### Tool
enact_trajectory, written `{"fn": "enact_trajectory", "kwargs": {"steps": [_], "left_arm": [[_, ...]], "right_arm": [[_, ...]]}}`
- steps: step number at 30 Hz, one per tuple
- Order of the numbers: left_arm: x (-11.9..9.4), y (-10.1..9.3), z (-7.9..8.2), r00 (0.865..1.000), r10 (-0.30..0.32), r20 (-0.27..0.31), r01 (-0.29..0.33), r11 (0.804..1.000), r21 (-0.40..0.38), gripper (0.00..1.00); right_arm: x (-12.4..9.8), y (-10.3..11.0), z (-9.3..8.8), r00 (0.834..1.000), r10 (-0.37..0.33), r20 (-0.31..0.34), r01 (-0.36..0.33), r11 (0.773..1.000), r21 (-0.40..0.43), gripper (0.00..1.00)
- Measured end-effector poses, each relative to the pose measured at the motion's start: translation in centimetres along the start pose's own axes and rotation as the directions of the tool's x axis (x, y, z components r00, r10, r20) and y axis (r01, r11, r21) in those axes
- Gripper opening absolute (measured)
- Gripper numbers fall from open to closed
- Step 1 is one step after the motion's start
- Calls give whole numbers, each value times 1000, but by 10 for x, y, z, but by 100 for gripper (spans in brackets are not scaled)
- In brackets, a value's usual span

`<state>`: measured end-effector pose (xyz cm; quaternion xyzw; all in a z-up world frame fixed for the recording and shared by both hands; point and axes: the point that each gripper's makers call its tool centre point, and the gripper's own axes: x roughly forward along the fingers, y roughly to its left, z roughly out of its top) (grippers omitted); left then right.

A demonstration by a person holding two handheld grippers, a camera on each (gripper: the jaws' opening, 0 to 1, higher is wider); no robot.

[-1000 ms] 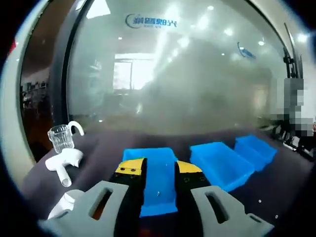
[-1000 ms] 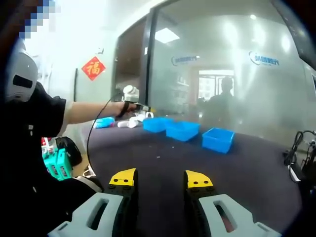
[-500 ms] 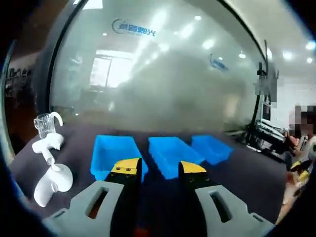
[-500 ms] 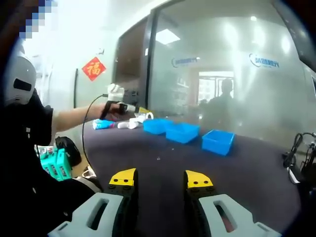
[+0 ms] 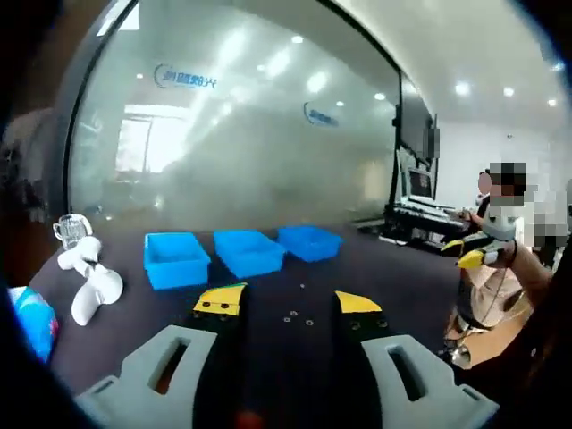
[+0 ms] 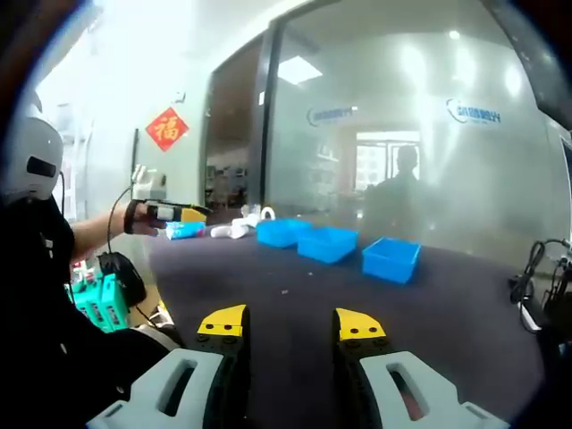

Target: Sort the screws, nuts, and washers into the corresponding bins

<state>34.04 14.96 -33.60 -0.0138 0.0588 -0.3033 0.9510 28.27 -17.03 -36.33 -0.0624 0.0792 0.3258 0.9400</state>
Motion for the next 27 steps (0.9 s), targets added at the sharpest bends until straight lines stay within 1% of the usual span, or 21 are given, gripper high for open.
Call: {"fn": "enact_trajectory", "kwargs": {"steps": [3,5,11,15,17,19,22,25,27], "left_arm": [[-18,9,-1,1000,16,-8,-16,1000,1,35],[-25,15,-2,999,29,-15,-29,1000,9,35],[-30,26,-4,998,48,-43,-46,998,37,34],[-25,25,-8,997,15,-75,-13,999,34,34],[-22,25,-11,995,10,-99,-5,999,41,34],[-18,25,-12,994,5,-111,0,999,43,34],[-12,22,-12,992,-10,-129,16,999,45,33],[-1,18,-9,988,-22,-150,30,998,55,33],[8,18,-6,988,-21,-150,29,998,51,33]], "right_arm": [[2,2,-1,1000,3,-2,-3,1000,-1,33],[3,2,-1,1000,5,-4,-5,1000,-1,33],[7,4,-2,1000,5,-9,-5,1000,-5,33],[6,3,-2,1000,-13,-17,13,1000,-24,33],[4,2,-1,999,-24,-22,24,999,-35,33],[3,1,-1,999,-38,-25,36,998,-44,33],[1,-2,-1,998,-54,-25,53,998,-44,33],[-1,-5,-2,997,-72,-29,71,997,-42,33],[-2,-7,-3,996,-84,-33,83,996,-38,33]]}}
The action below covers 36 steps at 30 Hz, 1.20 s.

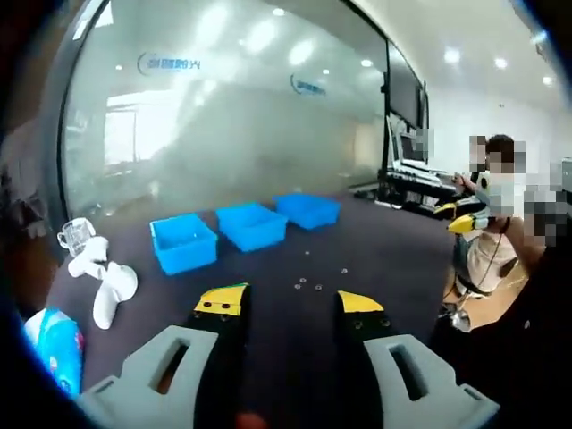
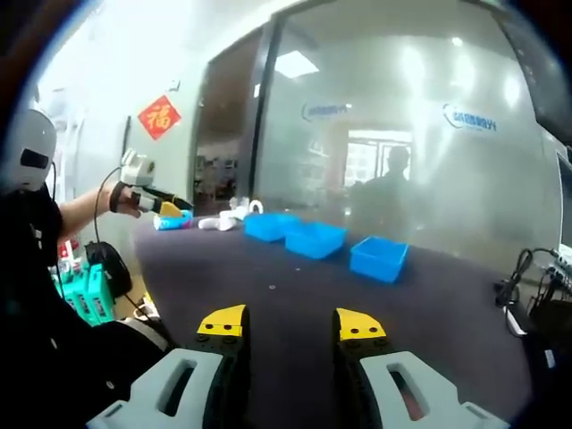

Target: Sort the screws, nuts, and washers into the corresponding bins

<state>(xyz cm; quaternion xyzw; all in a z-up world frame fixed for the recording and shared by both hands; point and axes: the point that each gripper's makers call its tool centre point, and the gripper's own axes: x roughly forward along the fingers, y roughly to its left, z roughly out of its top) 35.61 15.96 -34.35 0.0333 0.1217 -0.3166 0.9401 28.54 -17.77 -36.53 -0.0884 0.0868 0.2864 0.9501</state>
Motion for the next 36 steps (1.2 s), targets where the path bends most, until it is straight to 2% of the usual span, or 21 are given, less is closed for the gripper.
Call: {"fn": "enact_trajectory", "kwargs": {"steps": [5,10,13,15,17,20,24,28,30,35,36], "left_arm": [[25,-9,8,999,-32,-40,34,999,41,33],[60,-21,16,987,-112,-111,121,990,72,33],[81,-18,20,984,-118,-136,129,989,76,33],[96,-16,19,978,-121,-172,139,986,94,33],[110,-21,14,967,-123,-222,158,977,145,33],[132,-35,8,954,-147,-263,184,975,123,32],[155,-48,1,943,-153,-297,197,972,127,31],[171,-54,-7,928,-171,-330,209,975,81,28],[180,-59,-12,915,-189,-355,218,975,42,28],[199,-57,-25,894,-167,-416,218,973,77,27],[201,-58,-29,885,-167,-434,220,973,74,26]], "right_arm": [[-1,-5,-2,1000,-22,-4,22,1000,8,33],[-4,-9,-4,999,-33,2,33,999,22,33],[-6,-10,-6,999,-36,2,36,999,26,33],[-7,-12,-7,999,-39,2,39,999,30,33],[-8,-14,-10,999,-44,0,44,998,35,33],[-10,-17,-13,999,-51,-3,51,998,46,33],[-10,-19,-17,998,-55,-4,55,997,58,33],[-10,-20,-20,998,-55,-8,55,996,63,33],[-10,-21,-20,999,-53,-9,53,996,65,33],[-7,-24,-24,997,-66,-31,67,997,47,33],[-6,-25,-26,997,-72,-42,73,996,43,33]]}}
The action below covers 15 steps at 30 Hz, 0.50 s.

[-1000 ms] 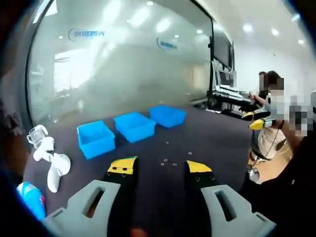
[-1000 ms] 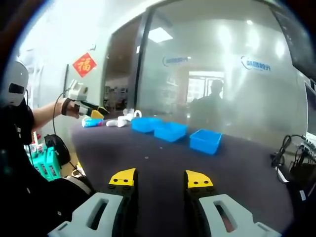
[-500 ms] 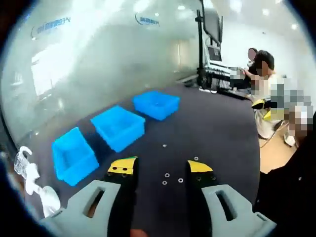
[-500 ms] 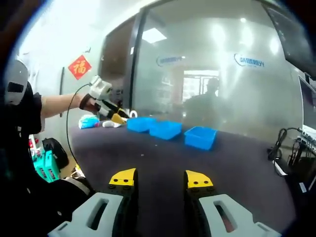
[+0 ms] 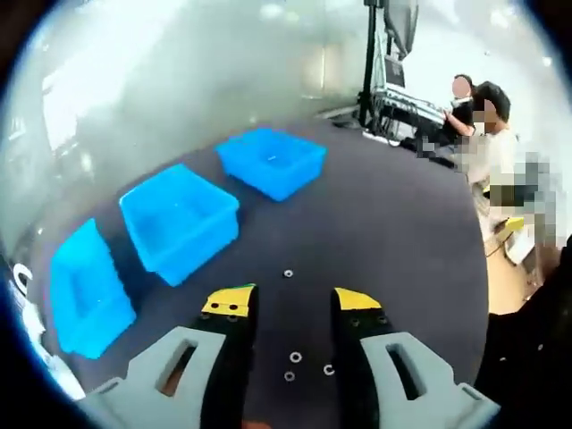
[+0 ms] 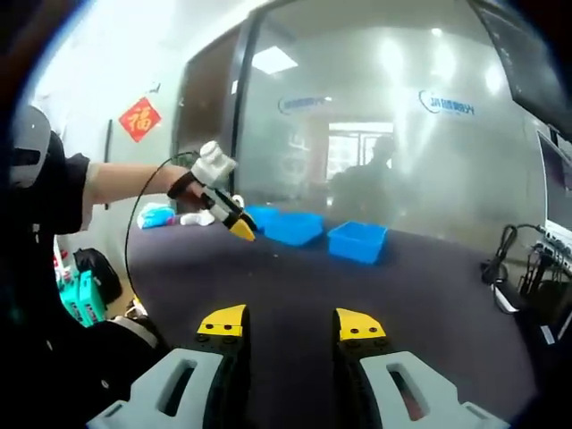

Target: Sort the screws, nuts, and washers into the corresponding bins

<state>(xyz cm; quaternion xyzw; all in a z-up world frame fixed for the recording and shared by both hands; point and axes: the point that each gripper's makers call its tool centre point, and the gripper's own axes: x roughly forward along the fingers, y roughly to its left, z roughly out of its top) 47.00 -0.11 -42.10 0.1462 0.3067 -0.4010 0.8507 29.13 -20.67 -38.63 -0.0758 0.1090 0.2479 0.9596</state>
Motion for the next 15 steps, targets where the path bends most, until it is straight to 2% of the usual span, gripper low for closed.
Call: {"fn": "enact_trajectory", "kwargs": {"steps": [4,8,12,15], "left_arm": [[11,0,-1,999,-4,-40,4,1000,4,25],[22,4,0,997,26,-67,-24,999,37,24],[32,7,-6,994,21,-105,-22,1000,-6,22],[37,9,-5,994,24,-104,-26,999,-23,21]], "right_arm": [[1,-1,-4,1000,-11,-21,11,1000,-6,33],[1,-3,-3,1000,-19,-15,19,1000,4,33],[0,-2,-2,1000,-21,-7,21,1000,10,33],[-1,-1,-1,1000,-22,-5,22,1000,12,32]]}}
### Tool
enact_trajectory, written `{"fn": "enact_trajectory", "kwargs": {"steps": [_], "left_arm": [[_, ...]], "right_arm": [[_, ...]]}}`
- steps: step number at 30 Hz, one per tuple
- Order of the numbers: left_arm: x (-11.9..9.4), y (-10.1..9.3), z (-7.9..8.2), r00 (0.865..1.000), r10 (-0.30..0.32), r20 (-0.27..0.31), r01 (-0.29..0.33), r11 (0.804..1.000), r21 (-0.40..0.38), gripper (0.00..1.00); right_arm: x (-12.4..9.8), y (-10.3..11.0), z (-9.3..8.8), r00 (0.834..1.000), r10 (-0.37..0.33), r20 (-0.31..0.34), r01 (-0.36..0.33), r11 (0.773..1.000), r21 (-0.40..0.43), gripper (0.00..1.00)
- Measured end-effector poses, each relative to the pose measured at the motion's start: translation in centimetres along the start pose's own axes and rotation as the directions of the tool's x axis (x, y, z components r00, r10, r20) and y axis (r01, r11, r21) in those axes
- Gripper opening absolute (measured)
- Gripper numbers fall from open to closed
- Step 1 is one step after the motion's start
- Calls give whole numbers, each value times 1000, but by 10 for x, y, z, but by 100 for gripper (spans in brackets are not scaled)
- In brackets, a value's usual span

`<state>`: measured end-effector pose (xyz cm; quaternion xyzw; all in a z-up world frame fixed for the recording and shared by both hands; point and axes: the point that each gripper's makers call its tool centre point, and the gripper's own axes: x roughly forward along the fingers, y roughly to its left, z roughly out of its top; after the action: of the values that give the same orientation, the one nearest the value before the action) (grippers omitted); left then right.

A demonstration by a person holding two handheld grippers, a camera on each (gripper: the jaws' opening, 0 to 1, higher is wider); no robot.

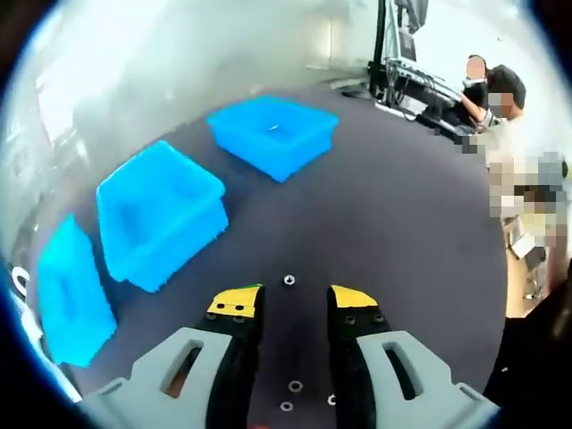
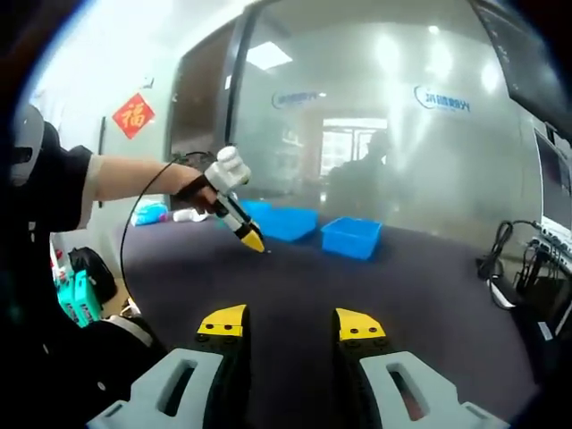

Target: Sort the screws, nuts, and washers into the corresponding bins

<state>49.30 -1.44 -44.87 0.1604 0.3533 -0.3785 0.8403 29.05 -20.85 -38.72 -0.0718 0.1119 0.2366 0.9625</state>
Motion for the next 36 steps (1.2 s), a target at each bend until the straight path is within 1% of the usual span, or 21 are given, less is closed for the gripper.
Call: {"fn": "enact_trajectory", "kwargs": {"steps": [4,6,9,12,14,16,17,22,30,36], "left_arm": [[5,3,3,1000,18,10,-18,1000,-11,19],[7,3,3,1000,19,8,-19,1000,-22,17],[10,1,2,1000,22,-2,-22,1000,-13,15],[13,1,1,999,34,-3,-34,999,-14,9],[15,1,-2,999,43,-14,-43,999,0,5],[16,1,-6,999,47,-27,-47,999,8,4],[16,0,-6,999,45,-24,-44,999,7,3],[17,0,-5,999,47,-12,-47,999,-14,2],[20,2,-4,998,55,-7,-55,998,-9,0],[17,3,-3,998,56,21,-56,998,-24,0]], "right_arm": [[-2,-2,0,1000,-5,2,5,1000,2,32],[-3,-3,0,1000,-8,3,8,1000,3,32],[-3,-4,0,1000,-10,4,10,1000,7,32],[-3,-4,0,1000,-12,4,12,1000,6,32],[-3,-5,0,1000,-12,6,12,1000,7,32],[-4,-5,1,1000,-12,8,12,1000,7,32],[-4,-5,1,1000,-11,9,11,1000,7,32],[-4,-5,1,1000,-9,9,9,1000,7,32],[-4,-5,1,1000,-9,12,9,1000,12,32],[-3,-6,2,1000,-8,14,8,1000,12,32]]}}
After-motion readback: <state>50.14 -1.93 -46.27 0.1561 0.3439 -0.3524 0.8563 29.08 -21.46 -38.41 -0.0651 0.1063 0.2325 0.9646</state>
